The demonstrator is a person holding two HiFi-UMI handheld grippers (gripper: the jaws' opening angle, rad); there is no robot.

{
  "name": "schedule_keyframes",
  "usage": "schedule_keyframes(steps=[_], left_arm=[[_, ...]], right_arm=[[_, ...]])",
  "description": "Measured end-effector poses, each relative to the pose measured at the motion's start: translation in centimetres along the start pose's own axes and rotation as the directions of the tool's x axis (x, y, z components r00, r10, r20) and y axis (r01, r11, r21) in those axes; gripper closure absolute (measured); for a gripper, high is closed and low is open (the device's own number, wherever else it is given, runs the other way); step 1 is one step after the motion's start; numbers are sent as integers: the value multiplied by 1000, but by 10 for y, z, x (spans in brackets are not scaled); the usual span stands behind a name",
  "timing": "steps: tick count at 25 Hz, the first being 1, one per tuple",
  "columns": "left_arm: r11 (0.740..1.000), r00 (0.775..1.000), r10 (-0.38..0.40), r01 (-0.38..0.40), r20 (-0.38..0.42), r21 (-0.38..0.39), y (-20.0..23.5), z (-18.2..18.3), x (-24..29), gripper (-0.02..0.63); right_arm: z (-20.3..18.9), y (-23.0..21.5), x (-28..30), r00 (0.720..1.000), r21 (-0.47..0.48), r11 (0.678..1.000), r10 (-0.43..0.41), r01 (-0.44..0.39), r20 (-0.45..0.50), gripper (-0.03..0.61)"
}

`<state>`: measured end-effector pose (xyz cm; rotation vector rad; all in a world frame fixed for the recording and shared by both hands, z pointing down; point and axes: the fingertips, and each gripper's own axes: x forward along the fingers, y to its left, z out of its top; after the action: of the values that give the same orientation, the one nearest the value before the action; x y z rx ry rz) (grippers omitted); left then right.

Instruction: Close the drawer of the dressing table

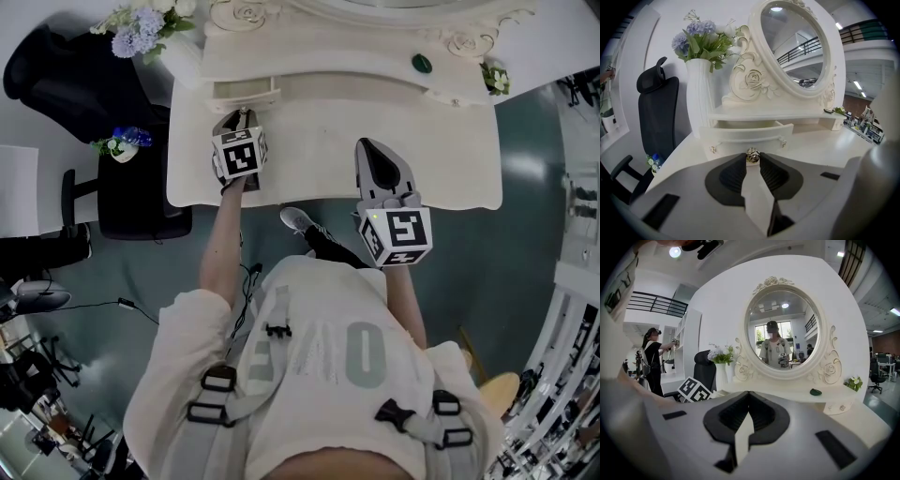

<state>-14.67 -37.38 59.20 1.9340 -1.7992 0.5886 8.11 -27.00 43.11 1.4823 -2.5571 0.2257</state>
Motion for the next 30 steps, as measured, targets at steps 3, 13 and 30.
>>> schedule_keyframes(steps=[3, 13, 30], left_arm=[[1000, 1000, 3, -3, 0, 4, 1, 4, 4, 512], [1000, 1000, 5, -5, -5, 5, 5, 8, 19, 512], [1000, 1000, 18, -18, -2, 2, 9, 16, 41, 512]], right_arm=[[-3, -2, 0, 1000, 2, 1000, -5, 5, -7, 572], [-7, -8, 9, 1000, 7, 1000, -12, 12, -27, 572], [-19, -24, 22, 997, 32, 999, -32, 34, -66, 572]])
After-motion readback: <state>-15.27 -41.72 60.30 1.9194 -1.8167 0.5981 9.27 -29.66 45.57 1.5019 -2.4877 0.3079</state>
